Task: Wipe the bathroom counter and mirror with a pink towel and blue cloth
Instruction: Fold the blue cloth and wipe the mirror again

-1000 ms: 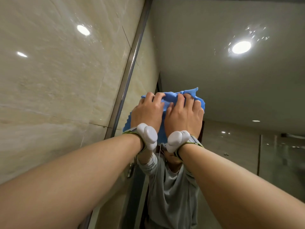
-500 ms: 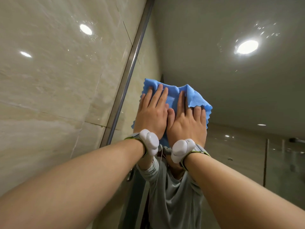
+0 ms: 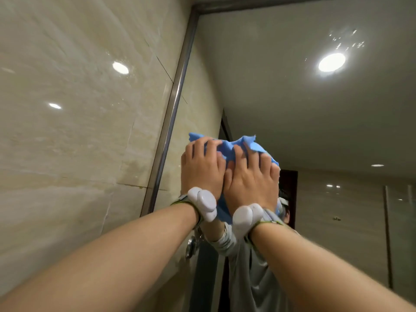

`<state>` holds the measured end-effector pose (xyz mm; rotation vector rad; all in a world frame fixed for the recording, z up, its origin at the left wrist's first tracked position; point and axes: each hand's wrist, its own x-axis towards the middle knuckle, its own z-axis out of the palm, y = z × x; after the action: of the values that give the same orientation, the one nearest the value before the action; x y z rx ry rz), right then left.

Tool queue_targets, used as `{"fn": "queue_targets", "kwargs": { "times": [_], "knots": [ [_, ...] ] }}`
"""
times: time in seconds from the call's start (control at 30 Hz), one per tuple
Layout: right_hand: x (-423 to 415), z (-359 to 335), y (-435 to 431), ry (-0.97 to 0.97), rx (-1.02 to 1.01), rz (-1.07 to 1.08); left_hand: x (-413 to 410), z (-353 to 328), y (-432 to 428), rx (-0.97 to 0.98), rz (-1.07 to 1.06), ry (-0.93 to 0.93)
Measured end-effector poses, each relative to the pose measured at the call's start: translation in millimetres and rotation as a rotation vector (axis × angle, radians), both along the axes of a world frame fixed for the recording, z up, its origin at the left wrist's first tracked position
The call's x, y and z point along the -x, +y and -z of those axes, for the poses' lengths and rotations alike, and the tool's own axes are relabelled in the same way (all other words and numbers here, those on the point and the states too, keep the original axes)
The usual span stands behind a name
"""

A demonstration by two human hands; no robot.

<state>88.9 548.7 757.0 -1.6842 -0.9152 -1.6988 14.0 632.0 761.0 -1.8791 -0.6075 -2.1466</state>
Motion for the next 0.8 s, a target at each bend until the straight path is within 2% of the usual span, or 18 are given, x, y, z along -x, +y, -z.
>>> {"fn": "queue_targets", "kwargs": {
  "times": [0.1,0.23,0.43,0.8],
  "knots": [
    [-1,-18,4,-0.006,-0.033,-0.021,-10,-1,4,-0.049,0.078,0.037],
    [-11,-17,14,-0.023,0.019,0.019,-8,-3,22,-0.146,0.015,0.049],
    [-9,-29,20,0.000,0.072,0.048,-5,-15,30,-0.101,-0.072,0.106],
    [3,-43,33,-0.011,0.038,0.047,9,-31,43,-0.087,-0.017,0.106]
  ]
}}
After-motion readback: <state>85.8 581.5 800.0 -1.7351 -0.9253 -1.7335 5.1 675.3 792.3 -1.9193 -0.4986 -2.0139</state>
